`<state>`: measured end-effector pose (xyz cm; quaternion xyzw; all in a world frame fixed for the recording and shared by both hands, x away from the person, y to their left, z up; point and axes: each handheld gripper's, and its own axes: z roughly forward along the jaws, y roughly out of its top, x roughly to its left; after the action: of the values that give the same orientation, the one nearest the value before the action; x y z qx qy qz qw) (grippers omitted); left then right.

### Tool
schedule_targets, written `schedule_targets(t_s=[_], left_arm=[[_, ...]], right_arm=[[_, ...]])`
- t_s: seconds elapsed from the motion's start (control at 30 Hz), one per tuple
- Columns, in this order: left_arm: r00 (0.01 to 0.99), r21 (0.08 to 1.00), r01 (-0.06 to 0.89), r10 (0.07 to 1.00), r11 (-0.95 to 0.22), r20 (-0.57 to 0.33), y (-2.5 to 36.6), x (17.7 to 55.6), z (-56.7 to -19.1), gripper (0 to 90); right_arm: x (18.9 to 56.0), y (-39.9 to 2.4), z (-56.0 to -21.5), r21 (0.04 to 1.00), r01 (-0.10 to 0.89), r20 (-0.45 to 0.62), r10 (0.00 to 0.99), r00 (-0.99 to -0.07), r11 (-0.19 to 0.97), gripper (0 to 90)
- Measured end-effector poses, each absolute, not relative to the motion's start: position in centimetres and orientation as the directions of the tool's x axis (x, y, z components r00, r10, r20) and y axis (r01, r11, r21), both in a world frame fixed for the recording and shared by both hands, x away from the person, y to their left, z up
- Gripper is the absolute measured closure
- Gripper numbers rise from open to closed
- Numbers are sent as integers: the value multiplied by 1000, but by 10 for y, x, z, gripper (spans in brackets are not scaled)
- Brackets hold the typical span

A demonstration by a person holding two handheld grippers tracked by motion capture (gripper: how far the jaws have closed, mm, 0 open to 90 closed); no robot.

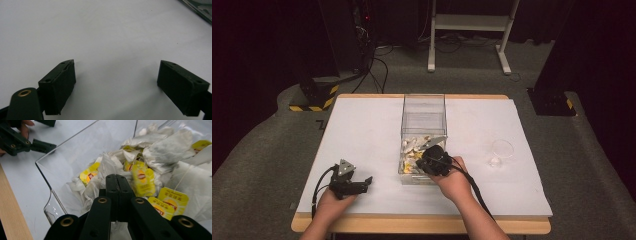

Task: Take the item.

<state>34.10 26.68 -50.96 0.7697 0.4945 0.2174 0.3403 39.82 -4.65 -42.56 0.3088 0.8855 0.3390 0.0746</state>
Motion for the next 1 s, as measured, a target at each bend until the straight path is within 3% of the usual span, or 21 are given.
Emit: schedule_targets(t_s=[0.73, 1.0], left_arm=[[416, 739, 613, 909, -280, -1, 267, 341, -510, 156], [416, 739, 613, 909, -279, -2, 267, 341, -510, 156]], right_arm=[[380, -94, -412, 776, 453, 58, 665, -744, 439, 900], [378, -104, -418, 825, 450, 111, 683, -722, 342, 900]])
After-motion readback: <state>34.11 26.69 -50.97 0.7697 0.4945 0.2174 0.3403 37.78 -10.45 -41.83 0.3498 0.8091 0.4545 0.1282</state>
